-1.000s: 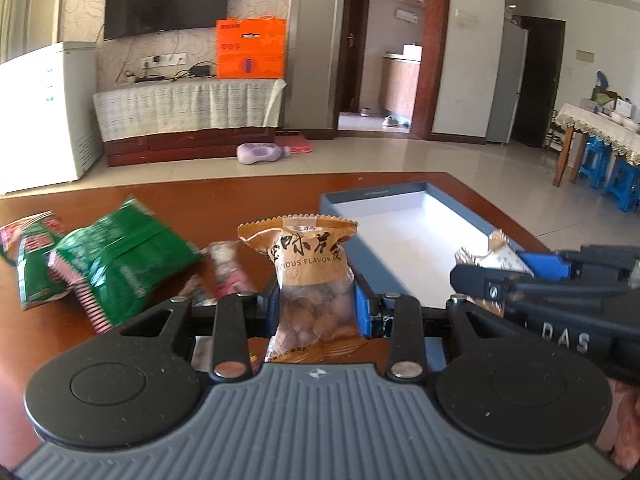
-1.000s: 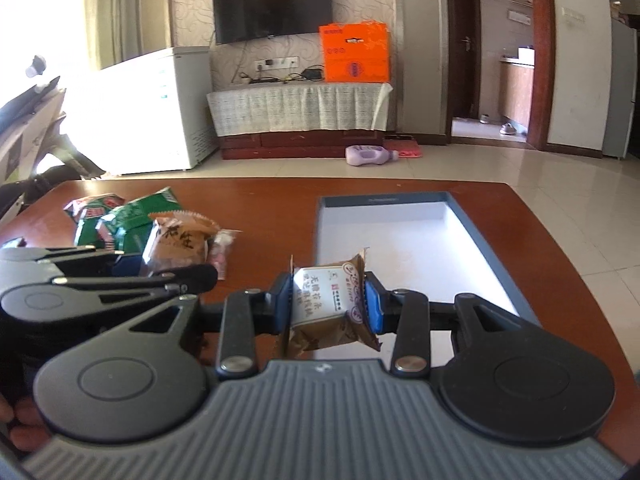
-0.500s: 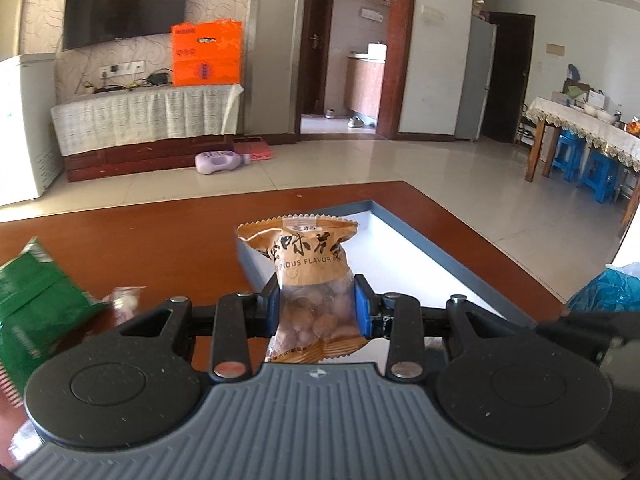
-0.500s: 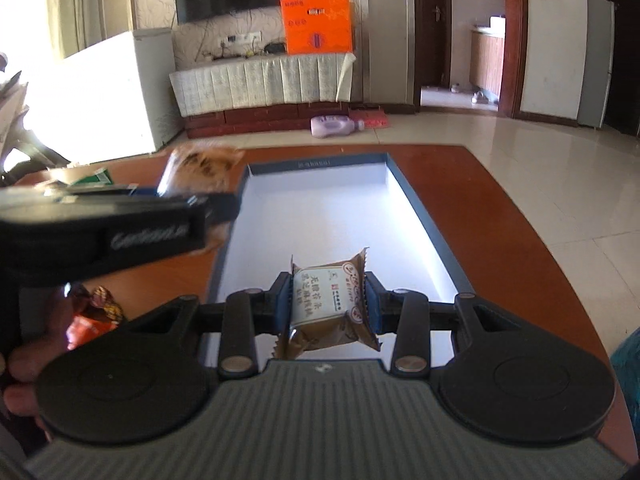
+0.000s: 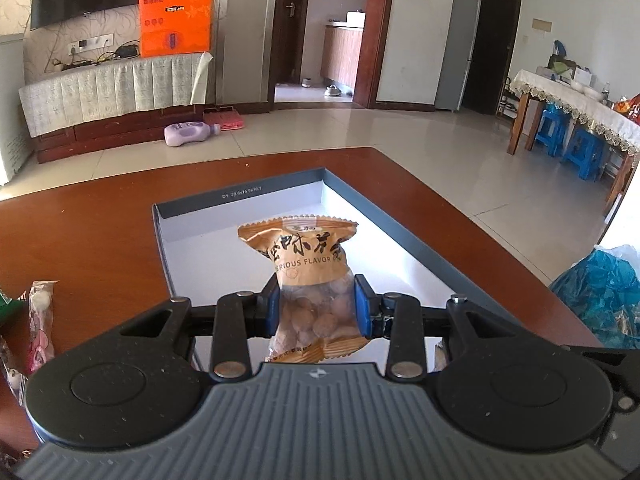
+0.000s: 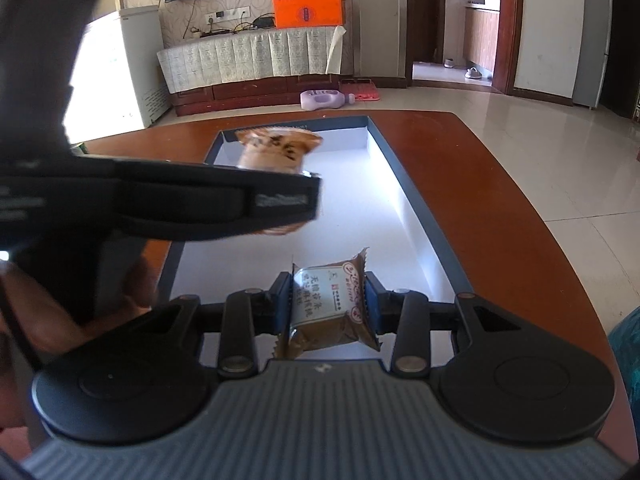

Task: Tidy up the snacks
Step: 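Carry the peanut bag and cookie packet in both tools over the white box, then open the left tool to drop the peanut bag while the right tool releases the cookie packet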

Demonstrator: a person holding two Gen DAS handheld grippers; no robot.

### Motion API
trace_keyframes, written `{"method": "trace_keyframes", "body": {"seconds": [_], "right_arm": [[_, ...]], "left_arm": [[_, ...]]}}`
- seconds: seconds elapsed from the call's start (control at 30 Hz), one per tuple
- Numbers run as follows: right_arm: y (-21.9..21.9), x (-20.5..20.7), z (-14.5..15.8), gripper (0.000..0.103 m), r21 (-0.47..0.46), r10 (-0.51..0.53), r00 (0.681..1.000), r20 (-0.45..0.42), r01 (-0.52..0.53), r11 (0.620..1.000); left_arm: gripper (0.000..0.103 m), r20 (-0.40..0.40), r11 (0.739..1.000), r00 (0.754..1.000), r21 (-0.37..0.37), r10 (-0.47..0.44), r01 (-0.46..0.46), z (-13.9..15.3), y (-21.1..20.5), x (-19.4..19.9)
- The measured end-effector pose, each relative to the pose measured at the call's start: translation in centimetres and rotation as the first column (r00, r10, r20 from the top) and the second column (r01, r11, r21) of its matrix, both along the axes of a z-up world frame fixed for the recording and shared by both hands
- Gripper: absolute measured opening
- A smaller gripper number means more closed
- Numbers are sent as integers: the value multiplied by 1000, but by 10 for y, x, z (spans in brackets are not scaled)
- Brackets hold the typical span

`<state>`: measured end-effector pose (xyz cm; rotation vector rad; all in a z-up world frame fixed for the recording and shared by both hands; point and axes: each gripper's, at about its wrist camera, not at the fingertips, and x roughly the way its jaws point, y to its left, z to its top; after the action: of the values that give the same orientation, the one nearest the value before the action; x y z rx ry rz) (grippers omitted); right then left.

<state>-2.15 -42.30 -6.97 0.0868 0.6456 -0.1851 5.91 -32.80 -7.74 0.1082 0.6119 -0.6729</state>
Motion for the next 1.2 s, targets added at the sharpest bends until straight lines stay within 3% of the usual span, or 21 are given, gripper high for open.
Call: {"method": "trace_keyframes", "body": {"seconds": [0.47,0.9,1.07,1.2], "right_arm": [[-2,4,-1,41,0,4,1000,-15,-4,1000],[1,4,0,41,-22,-15,1000,-22,15,1000],[4,9,-4,41,-42,-30,999,-30,29,999],[8,10,-5,44,-64,-46,999,-28,44,997]], "left_arm": [[42,-62,999,998,45,9,-6,-15,0,27],[43,-66,999,998,42,-2,5,-19,4,17],[61,-35,999,999,49,-2,4,-19,4,14],[69,-21,999,1000,50,-3,4,-18,6,9]]}}
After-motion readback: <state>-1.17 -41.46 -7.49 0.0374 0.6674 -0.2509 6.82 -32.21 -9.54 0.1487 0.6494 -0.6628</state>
